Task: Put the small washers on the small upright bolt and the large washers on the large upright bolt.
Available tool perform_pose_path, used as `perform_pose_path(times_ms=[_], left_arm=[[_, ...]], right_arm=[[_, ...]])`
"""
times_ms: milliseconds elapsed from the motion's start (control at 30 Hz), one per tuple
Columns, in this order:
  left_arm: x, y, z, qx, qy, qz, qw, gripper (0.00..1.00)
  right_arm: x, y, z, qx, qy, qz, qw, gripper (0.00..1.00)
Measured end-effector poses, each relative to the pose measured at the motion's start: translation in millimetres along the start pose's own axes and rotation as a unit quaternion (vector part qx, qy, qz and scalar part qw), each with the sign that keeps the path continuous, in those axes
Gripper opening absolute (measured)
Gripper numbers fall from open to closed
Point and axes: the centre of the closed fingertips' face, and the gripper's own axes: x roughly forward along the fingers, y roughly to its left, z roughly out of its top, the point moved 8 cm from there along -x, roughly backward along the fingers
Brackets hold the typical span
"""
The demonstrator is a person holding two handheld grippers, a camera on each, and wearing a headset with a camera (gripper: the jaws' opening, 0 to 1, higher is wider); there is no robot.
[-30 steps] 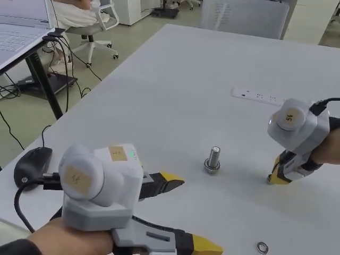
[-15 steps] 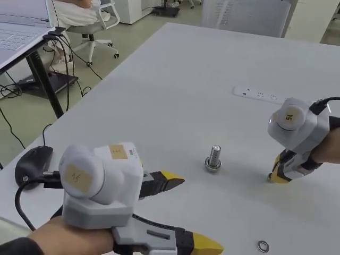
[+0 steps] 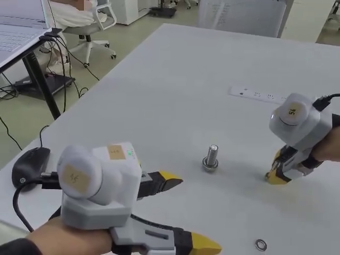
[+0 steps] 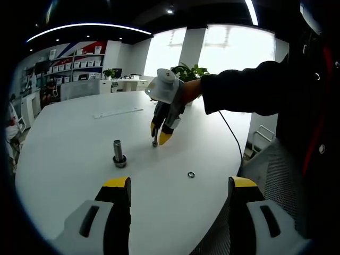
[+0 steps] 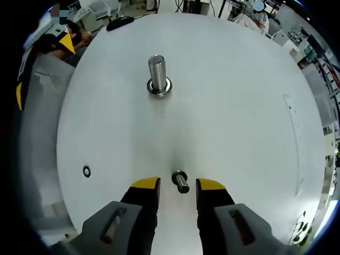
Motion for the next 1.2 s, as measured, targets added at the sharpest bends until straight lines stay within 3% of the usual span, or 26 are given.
perform_pose_path(times_ms=[267, 600, 900, 1200], left_arm=[[0.7, -1.1, 0.0, 0.002, 0.000, -0.004, 1.0000, 0.74], [1.3, -2.9, 1.6, 0.007, -0.001, -0.012, 0.9999, 0.74], [1.4, -4.1, 4.0, 0.014, -0.003, -0.019, 0.9997, 0.74], [0.7, -5.7, 5.5, 0.021, -0.005, -0.026, 0.9994, 0.74]], right_arm=[[-7.5, 4.9, -6.6, 0.018, -0.012, 0.000, 0.9998, 0.36], [-20.8, 13.4, -18.5, 0.032, -0.022, -0.012, 0.9992, 0.37], [-28.5, 31.6, -29.7, 0.039, -0.024, -0.017, 0.9988, 0.37], [-25.1, 56.6, -33.6, 0.049, -0.031, -0.013, 0.9982, 0.37]])
